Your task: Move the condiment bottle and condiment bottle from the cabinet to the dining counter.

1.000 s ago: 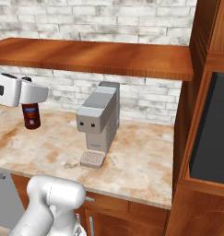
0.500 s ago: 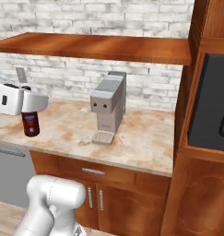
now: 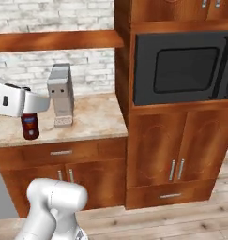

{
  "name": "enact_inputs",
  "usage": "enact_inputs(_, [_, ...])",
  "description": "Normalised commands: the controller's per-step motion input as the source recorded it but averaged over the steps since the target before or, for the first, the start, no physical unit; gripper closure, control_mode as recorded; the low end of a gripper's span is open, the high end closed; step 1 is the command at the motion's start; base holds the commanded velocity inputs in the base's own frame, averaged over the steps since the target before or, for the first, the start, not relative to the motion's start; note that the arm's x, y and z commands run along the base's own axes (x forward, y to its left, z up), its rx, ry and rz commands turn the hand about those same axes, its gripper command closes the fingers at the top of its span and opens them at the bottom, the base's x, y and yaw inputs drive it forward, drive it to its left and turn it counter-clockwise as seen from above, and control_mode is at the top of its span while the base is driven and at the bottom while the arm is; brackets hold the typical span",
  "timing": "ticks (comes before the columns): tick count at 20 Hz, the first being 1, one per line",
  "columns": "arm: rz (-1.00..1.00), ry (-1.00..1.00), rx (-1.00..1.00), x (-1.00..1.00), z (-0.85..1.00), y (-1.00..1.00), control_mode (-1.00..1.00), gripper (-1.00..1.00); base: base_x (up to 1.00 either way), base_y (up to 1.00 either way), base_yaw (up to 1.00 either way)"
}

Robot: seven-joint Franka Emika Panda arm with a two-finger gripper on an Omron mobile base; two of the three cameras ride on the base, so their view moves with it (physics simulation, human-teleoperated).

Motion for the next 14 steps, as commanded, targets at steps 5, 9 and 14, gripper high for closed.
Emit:
enact_inputs(5, [0.0,0.0,0.0,0.0,0.0,0.0,1.0,1.0,-0.08,0.0,-0.99])
enact_inputs(9, [0.0,0.0,0.0,0.0,0.0,0.0,1.0,1.0,-0.05,0.0,-0.98])
enact_inputs(14, [0.0,0.0,0.0,0.0,0.0,0.0,1.0,1.0,-0.04,-0.02,-0.96])
